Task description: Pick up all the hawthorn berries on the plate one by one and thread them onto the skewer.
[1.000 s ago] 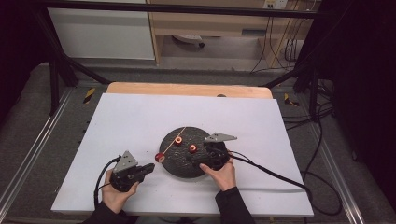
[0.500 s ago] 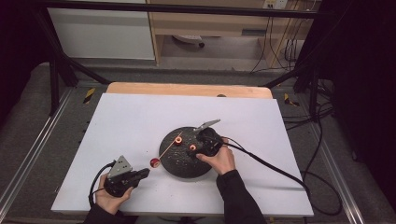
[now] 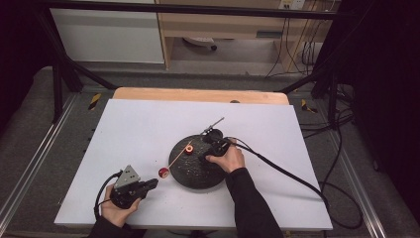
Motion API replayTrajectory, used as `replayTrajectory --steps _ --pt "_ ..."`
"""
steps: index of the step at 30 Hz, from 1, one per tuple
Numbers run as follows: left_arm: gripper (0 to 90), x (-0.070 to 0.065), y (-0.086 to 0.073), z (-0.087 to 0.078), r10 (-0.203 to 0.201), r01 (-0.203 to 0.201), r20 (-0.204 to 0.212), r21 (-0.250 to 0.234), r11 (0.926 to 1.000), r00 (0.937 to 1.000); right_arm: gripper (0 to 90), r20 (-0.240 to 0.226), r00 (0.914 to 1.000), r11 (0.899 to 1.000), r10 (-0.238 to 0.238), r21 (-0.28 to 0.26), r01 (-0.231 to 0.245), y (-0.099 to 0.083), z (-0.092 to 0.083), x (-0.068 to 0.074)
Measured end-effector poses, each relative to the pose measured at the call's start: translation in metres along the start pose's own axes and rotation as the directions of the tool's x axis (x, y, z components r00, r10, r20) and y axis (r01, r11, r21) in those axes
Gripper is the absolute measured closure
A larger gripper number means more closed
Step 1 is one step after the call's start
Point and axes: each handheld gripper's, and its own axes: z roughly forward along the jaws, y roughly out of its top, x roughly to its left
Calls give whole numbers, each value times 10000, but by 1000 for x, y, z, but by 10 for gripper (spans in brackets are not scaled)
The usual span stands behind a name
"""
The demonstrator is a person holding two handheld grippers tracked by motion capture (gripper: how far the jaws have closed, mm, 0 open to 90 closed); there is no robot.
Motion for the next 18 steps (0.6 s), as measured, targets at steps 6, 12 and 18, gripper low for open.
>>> replayTrajectory --steps 6,12,18 --pt "877 0 0 0 -22 22 14 0 10000 10000 539 -104 9998 9996 178 242 -175 1 7 -2" --pt "877 0 -1 1 -19 19 21 -8 10000 10000 592 -308 9988 9989 377 296 -368 1 8 -3" --pt "877 0 -1 1 -36 36 22 -6 10000 10000 617 -303 9989 9987 358 362 -347 1 9 -4"
